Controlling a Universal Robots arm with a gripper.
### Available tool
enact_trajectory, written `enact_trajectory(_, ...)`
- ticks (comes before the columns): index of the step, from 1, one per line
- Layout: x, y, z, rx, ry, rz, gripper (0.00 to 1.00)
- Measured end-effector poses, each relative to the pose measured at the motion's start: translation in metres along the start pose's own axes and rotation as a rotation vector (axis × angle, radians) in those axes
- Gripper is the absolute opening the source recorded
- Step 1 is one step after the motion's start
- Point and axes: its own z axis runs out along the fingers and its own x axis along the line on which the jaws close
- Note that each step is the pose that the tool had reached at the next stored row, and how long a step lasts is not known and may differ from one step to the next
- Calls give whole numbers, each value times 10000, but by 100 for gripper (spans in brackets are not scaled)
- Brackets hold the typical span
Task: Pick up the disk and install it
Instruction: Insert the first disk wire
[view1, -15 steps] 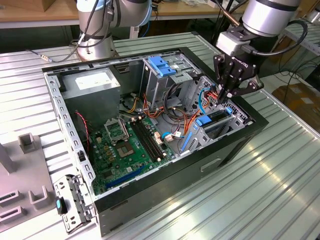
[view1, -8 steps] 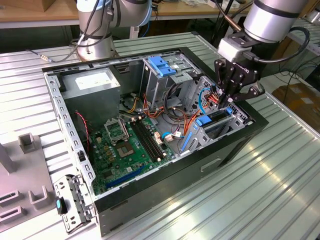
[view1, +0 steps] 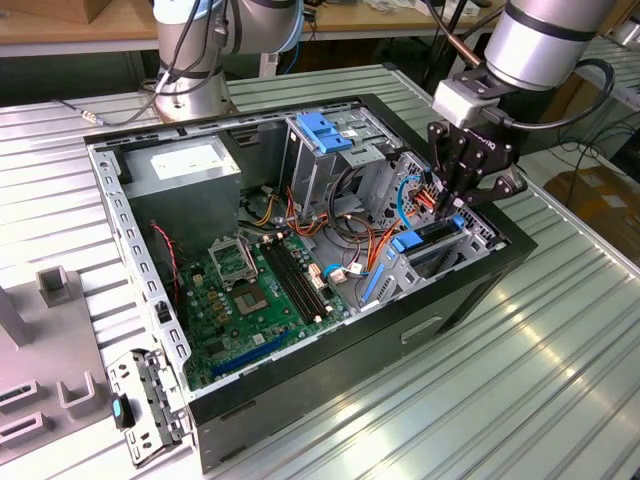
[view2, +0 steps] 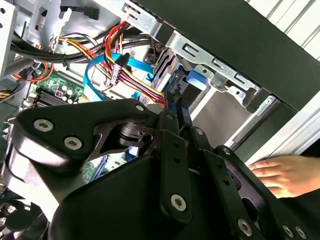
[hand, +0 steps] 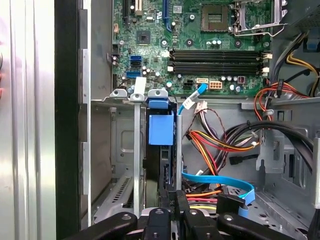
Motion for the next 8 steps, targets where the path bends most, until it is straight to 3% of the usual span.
enact_trajectory(8, 28, 1, 39, 0, -15, -5, 16)
